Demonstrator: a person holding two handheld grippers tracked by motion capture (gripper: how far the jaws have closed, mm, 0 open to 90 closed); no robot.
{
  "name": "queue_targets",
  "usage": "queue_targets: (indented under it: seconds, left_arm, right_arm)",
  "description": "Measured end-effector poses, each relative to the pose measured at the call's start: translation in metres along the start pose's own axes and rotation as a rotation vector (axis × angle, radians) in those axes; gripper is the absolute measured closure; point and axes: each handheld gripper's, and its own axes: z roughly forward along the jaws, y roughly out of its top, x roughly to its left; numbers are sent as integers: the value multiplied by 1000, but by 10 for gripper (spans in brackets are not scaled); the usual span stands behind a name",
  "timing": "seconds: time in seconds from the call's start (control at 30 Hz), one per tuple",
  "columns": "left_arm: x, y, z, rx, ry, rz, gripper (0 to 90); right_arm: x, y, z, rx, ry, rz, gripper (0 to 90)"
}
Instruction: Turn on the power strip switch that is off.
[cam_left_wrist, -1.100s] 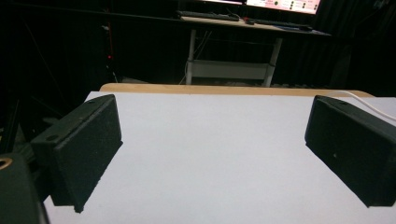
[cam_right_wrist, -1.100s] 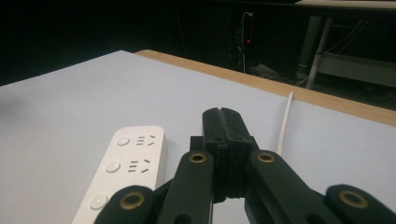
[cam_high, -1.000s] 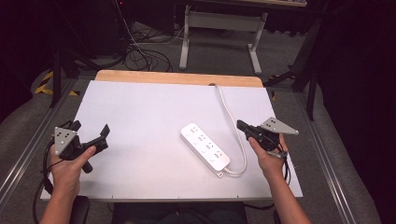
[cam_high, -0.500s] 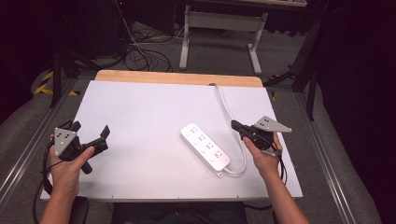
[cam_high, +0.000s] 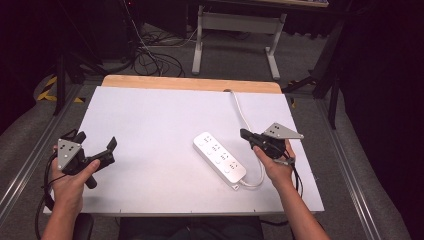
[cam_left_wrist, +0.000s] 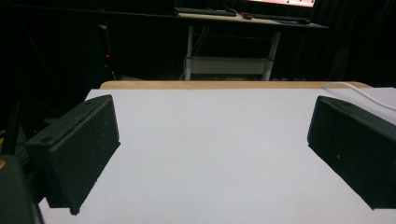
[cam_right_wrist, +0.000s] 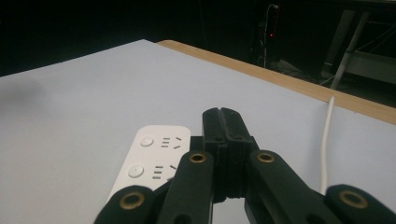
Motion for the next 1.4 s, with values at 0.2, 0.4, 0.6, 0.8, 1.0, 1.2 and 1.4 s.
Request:
queue_targets:
  seconds: [0.2,0.4,0.6,0.8,1.0,1.2,1.4]
  left_arm:
    - [1,-1,-4,2,5,11,33]
    - [1,-1,-5,-1,7,16,36]
    - [1,-2,-5,-2,4,22,43]
    - [1,-2,-6,-2,3,22,44]
    - [1,-2,-7,3,3,28,44]
    - [1,-3,-9,-2,9,25,49]
    - [1,-3,-10,0,5,27,49]
  right_arm:
    - [3,1,7,11,17,-9,900]
    - [10,1,19,30,46,-22,900]
    - [24,2,34,60,89,-41,900]
    - [30,1,41,80,114,-47,900]
    - [38,-1,51,114,149,-60,900]
    - [42,-2,57,144,170,-70,900]
    - [44,-5,64,183,183,-82,900]
